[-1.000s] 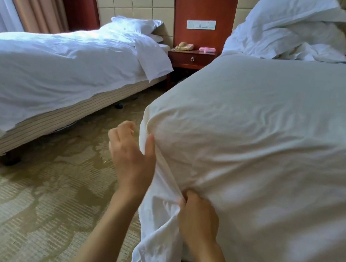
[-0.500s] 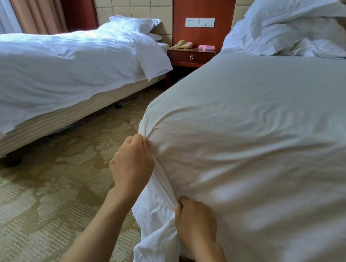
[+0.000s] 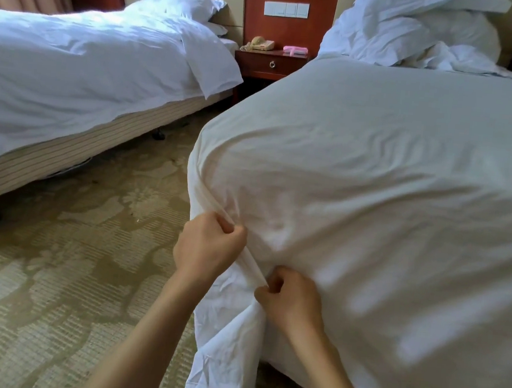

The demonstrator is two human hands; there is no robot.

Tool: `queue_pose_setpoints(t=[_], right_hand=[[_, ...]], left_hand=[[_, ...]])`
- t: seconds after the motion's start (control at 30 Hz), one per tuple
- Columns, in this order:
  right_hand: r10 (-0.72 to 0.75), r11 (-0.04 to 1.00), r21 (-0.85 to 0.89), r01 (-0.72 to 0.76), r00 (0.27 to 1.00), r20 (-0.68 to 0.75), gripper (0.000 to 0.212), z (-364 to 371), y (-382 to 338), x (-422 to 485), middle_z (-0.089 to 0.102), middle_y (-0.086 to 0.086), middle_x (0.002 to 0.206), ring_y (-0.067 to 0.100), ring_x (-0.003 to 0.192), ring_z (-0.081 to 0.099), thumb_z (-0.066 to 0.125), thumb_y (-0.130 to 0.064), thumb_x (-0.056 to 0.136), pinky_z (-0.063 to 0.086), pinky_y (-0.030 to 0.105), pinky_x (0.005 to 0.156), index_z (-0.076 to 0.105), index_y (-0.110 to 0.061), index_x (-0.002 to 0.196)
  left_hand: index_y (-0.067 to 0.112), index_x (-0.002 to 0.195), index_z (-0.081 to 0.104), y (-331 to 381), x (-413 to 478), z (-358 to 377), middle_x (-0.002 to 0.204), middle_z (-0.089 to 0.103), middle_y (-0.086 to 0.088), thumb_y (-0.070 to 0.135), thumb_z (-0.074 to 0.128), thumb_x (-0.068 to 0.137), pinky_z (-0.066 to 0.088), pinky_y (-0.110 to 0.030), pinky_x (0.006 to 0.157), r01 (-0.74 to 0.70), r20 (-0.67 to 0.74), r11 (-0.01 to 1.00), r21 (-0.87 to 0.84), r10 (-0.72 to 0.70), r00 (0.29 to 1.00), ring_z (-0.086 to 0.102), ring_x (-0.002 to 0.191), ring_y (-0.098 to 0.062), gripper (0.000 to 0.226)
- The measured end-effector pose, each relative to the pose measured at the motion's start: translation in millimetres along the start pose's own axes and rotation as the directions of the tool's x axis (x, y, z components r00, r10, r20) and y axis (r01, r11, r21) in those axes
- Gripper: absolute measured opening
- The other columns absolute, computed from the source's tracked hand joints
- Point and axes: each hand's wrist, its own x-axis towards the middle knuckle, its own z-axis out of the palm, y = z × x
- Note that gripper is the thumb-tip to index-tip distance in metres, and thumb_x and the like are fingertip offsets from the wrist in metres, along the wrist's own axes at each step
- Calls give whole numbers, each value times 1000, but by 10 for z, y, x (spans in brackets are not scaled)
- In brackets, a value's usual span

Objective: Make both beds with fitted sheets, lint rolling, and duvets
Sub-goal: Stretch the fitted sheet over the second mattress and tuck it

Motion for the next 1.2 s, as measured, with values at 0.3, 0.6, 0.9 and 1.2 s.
queue_pose_setpoints(t=[0.3, 0.6, 0.9, 1.2], right_hand=[[-107, 994, 35, 107, 994, -4, 8, -14, 87, -26, 63, -4, 78, 21, 79, 60, 57, -26, 78, 50, 33, 72, 56, -20, 83], [-33, 993, -121, 4, 971, -235, 27, 142, -118, -77, 66, -2, 108, 17, 100, 63, 45, -28, 92, 47, 28, 75, 55, -22, 117], [3, 999, -43, -13, 972, -236, 32, 119, -98, -118, 65, -3, 111, 20, 105, 61, 47, -27, 90, 45, 28, 77, 50, -25, 121], [-44, 980, -194, -36, 919, -392, 31, 282, -219, -50, 62, 2, 51, 17, 41, 60, 82, -12, 50, 42, 23, 36, 67, -10, 77]], left_hand=[[3, 57, 67, 59, -29, 33, 60, 70, 0, 16, 51, 80, 53, -34, 61, 7, 170, 969, -248, 37, 985, 65, 64, -17, 31], [22, 61, 67, 231, -177, 321, 73, 73, -4, 16, 52, 78, 53, -31, 62, -50, 400, 921, -386, 216, 891, 65, 71, -32, 23], [17, 66, 69, 180, -210, 323, 75, 73, -8, 24, 53, 75, 55, -39, 75, -27, 404, 904, -426, 217, 889, 68, 79, -31, 20], [24, 58, 70, 215, -213, 307, 77, 73, -6, 29, 54, 69, 51, -50, 83, 20, 430, 900, -436, 189, 883, 65, 89, -33, 19]])
